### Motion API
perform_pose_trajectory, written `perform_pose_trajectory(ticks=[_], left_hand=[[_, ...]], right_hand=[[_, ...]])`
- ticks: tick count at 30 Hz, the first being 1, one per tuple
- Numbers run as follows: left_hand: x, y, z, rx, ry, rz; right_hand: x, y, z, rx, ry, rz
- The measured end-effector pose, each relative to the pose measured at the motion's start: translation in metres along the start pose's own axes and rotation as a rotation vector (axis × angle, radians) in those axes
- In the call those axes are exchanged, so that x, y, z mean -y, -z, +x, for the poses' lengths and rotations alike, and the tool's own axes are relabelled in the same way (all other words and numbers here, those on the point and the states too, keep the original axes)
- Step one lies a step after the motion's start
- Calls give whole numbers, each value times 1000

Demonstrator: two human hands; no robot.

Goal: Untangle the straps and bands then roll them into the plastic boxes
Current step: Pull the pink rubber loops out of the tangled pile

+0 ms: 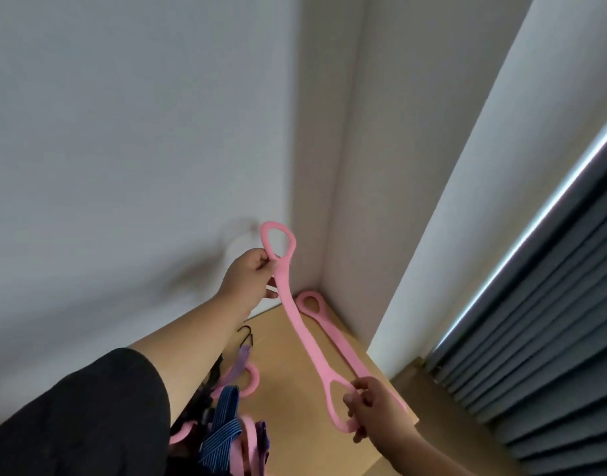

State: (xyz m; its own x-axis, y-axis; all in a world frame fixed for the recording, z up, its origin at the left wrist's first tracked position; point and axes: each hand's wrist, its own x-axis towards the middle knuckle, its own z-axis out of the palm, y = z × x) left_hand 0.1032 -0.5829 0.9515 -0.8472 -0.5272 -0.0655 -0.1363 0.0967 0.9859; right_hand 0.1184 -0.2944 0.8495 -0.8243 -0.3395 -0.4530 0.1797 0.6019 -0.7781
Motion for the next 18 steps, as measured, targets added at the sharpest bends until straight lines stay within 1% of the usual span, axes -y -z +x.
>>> perform_pose_trajectory(ticks=[4, 7, 11, 13, 18], left_hand=[[26, -38, 22, -1, 87, -14], [51, -67, 38, -2, 184, -29], [83, -102, 57, -11, 274, -15], [98, -117, 66, -30, 313, -9], [130, -145, 88, -109, 437, -44]], right_hand=[[-22, 26, 13, -51, -30, -21], [-39, 46, 25, -47, -59, -66], [-64, 67, 43, -56, -127, -67], [-74, 74, 53, -63, -157, -60], [-91, 84, 80, -17, -197, -105]])
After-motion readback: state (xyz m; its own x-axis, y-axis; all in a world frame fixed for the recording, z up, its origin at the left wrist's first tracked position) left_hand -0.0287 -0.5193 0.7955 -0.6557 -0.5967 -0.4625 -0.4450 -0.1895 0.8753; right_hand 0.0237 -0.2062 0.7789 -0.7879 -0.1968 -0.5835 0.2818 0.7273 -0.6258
